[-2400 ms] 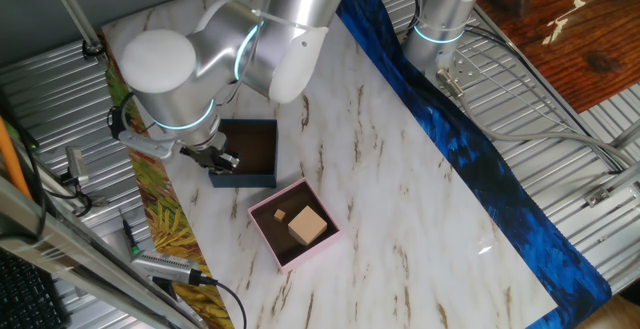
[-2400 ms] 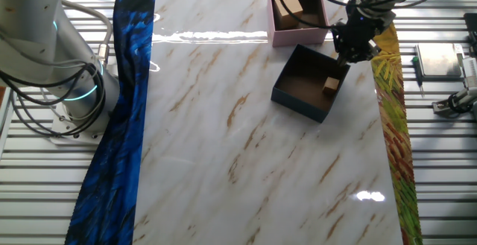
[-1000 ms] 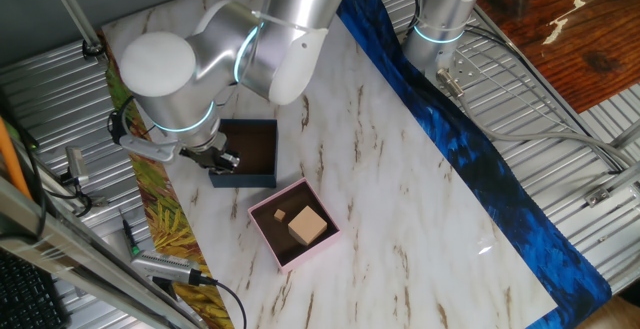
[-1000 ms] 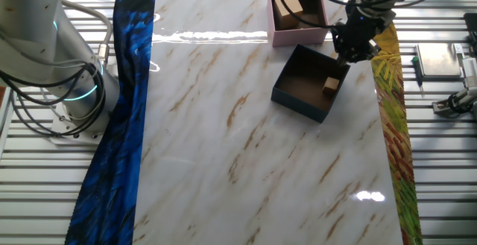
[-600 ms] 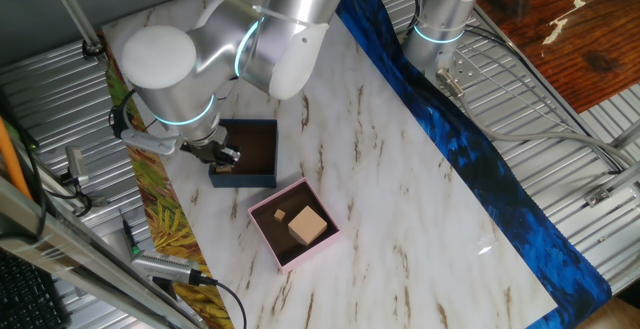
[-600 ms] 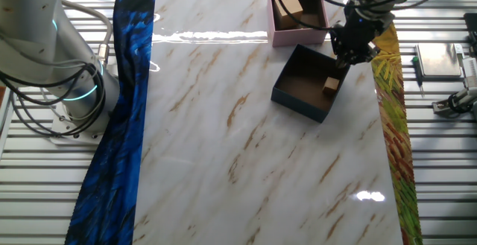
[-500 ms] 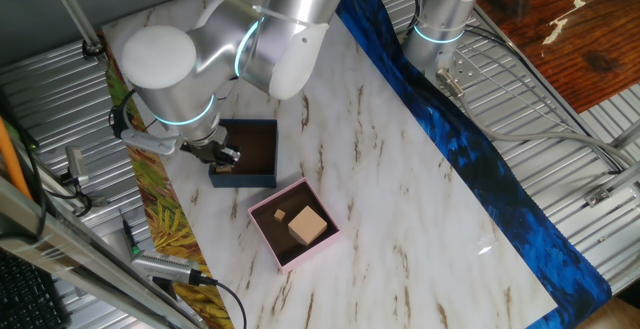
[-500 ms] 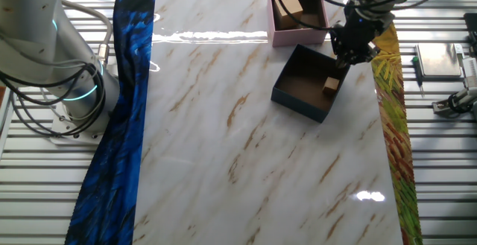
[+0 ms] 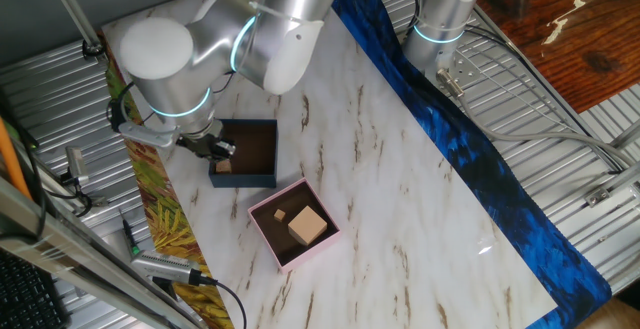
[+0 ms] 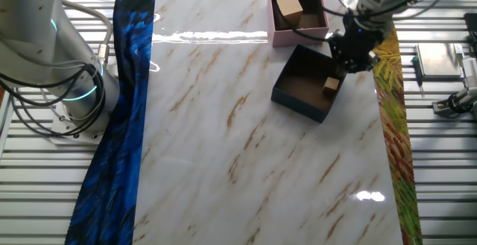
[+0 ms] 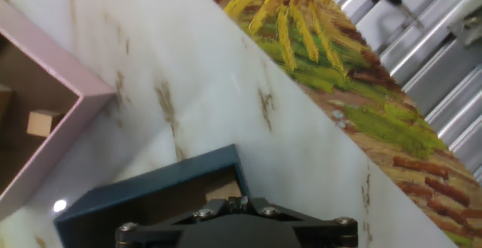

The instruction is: Move an object from one box to another

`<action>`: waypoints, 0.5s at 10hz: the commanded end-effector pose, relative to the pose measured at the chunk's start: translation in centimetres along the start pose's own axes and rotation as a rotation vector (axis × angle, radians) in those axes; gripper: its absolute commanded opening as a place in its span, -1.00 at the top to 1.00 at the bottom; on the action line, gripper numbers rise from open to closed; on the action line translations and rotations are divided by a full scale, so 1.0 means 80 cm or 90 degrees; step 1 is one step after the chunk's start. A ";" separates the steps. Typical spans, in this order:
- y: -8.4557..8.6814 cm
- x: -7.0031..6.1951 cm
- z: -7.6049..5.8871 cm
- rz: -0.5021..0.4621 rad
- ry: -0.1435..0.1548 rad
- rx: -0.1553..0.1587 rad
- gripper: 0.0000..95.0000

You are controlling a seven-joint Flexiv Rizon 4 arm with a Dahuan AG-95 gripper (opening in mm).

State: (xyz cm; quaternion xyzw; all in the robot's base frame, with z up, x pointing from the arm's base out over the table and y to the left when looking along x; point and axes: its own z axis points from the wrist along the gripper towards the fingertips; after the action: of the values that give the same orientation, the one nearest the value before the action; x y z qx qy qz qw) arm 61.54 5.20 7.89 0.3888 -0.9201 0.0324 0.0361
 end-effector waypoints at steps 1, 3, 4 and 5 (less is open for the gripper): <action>0.001 -0.007 0.001 0.001 -0.009 -0.004 1.00; 0.014 -0.019 -0.002 0.008 -0.023 -0.008 1.00; 0.023 -0.022 -0.004 0.014 -0.026 -0.010 1.00; 0.031 -0.025 -0.006 0.021 -0.029 -0.010 1.00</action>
State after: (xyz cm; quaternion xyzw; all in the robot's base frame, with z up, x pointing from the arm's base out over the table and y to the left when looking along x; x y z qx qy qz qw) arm 60.95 8.63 8.16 0.3714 -0.9281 0.0163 0.0182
